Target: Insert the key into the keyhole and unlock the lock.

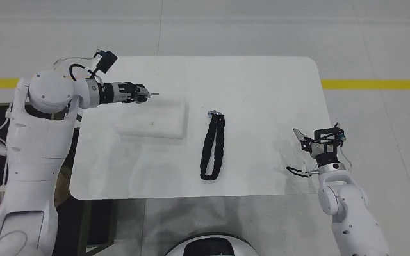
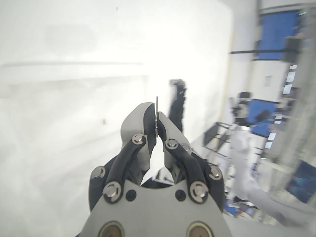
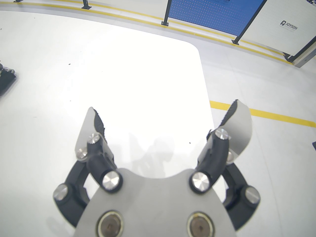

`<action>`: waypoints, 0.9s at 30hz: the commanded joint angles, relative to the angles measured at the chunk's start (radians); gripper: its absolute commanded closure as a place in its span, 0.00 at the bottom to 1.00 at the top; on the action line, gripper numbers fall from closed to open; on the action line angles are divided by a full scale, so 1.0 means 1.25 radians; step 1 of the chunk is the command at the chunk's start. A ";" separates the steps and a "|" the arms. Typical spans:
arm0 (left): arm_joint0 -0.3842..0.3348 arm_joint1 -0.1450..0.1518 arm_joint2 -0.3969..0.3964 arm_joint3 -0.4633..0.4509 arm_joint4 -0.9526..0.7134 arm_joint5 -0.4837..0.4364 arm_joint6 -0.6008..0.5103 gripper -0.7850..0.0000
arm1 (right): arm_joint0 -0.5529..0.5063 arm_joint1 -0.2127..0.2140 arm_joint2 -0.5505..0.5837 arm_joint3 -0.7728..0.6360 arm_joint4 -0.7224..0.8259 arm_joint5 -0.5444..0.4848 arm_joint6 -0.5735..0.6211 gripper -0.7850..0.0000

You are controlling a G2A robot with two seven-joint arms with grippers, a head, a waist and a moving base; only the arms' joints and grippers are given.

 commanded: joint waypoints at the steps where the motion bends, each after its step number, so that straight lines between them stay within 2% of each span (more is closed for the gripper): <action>1: 0.051 -0.003 -0.044 0.059 -0.171 -0.063 0.022 1.00 | 0.000 0.000 0.000 0.000 0.000 0.000 0.000 0.00; 5: 0.093 -0.011 -0.061 0.139 -0.322 -0.150 0.013 1.00 | 0.000 0.000 0.000 0.000 0.000 0.000 0.000 0.00; 8: 0.114 -0.013 -0.071 0.164 -0.377 -0.200 0.003 1.00 | 0.000 0.000 0.000 0.000 0.000 0.000 0.000 0.00; 23: 0.114 -0.013 -0.071 0.164 -0.377 -0.200 0.003 1.00 | 0.000 0.000 0.000 0.000 0.000 0.000 0.000 0.00; 25: 0.114 -0.013 -0.071 0.164 -0.377 -0.200 0.003 1.00 | 0.011 -0.003 -0.023 -0.057 0.078 -0.058 0.048 0.00; 27: 0.114 -0.013 -0.071 0.164 -0.377 -0.200 0.003 1.00 | 0.032 -0.005 -0.051 -0.127 0.110 -0.075 0.141 0.00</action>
